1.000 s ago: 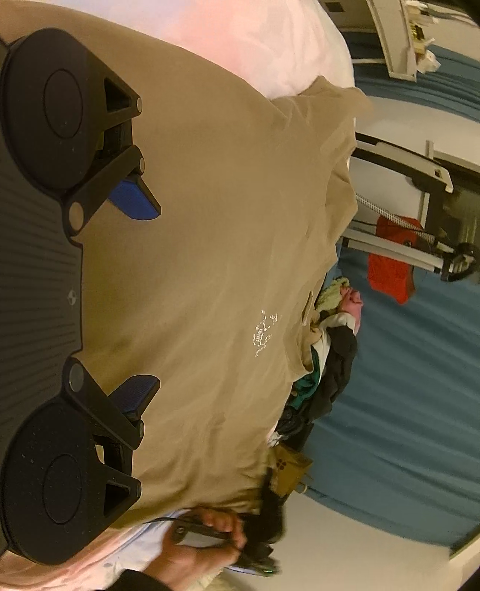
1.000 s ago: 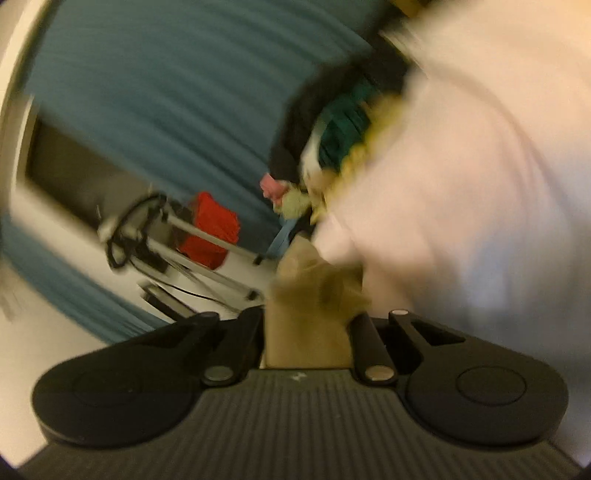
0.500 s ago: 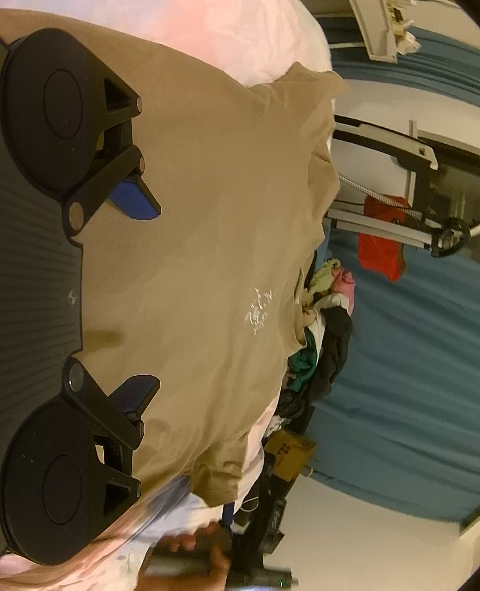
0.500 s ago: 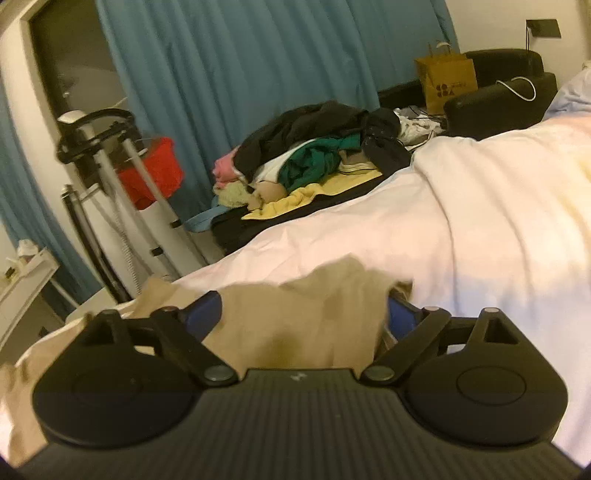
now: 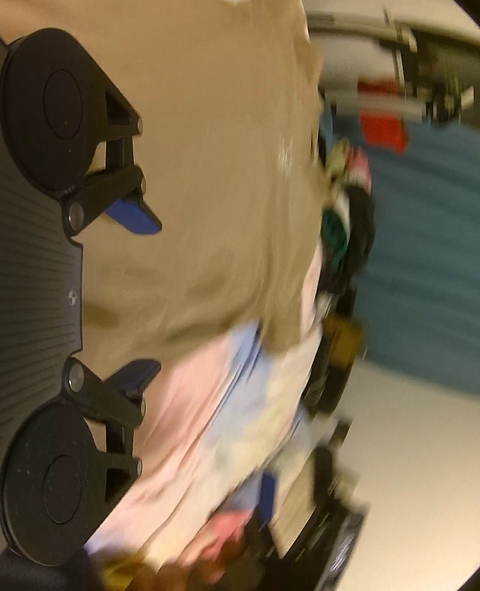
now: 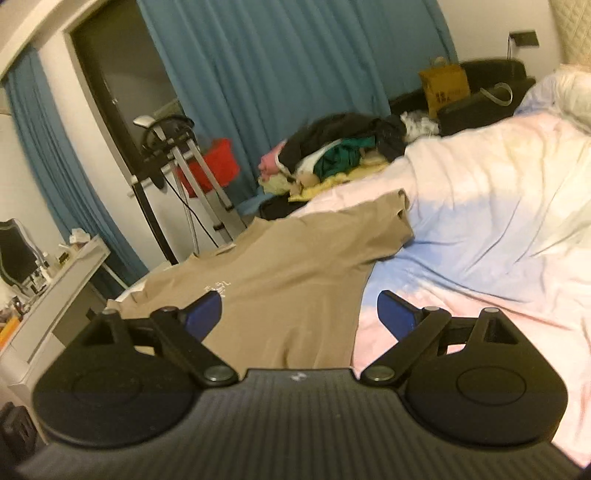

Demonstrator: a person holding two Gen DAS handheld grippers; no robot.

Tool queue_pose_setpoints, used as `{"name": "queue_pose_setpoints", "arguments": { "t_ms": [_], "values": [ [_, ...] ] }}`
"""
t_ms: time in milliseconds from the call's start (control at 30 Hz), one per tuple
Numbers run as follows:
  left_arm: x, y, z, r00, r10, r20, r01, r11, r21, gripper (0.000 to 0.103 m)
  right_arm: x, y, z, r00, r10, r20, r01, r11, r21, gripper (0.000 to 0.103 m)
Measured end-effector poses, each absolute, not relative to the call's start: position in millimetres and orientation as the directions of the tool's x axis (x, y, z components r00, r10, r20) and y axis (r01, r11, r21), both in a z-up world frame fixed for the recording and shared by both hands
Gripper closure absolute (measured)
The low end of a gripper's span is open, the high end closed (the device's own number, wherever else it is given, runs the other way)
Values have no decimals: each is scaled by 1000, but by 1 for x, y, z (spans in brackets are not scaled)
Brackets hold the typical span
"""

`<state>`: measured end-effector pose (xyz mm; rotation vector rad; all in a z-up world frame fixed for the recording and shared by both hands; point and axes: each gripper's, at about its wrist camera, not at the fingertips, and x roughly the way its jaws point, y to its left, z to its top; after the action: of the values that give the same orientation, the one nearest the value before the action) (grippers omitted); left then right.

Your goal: Fold clothes

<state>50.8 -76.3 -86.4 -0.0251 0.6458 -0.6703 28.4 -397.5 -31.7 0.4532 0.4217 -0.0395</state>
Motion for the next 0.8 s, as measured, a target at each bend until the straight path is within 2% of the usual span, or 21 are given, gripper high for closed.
{"name": "queue_pose_setpoints", "arguments": {
  "t_ms": [133,200,300,367,700,800],
  "values": [
    [28,-114,-92,505,-667,-548,660,707,-253,51,16,-410,-35,921,64,-384,140,866,479,11],
    [19,-133,-99,456,-690,-561,697,670,-258,55,13,-417,-40,923,72,-378,142,848,510,11],
    [16,-152,-118,422,-650,-632,715,668,-208,66,14,-424,-47,916,82,-394,152,837,527,11],
    [17,-151,-127,399,-632,-664,720,664,-199,70,14,-426,-52,909,98,-406,151,829,538,11],
    [39,-103,-140,358,-606,-711,598,733,-324,73,26,-423,-62,886,174,-430,116,814,569,11],
    [39,-107,-139,338,-624,-704,616,713,-336,64,27,-423,-64,881,189,-434,113,807,580,11]
  ]
}}
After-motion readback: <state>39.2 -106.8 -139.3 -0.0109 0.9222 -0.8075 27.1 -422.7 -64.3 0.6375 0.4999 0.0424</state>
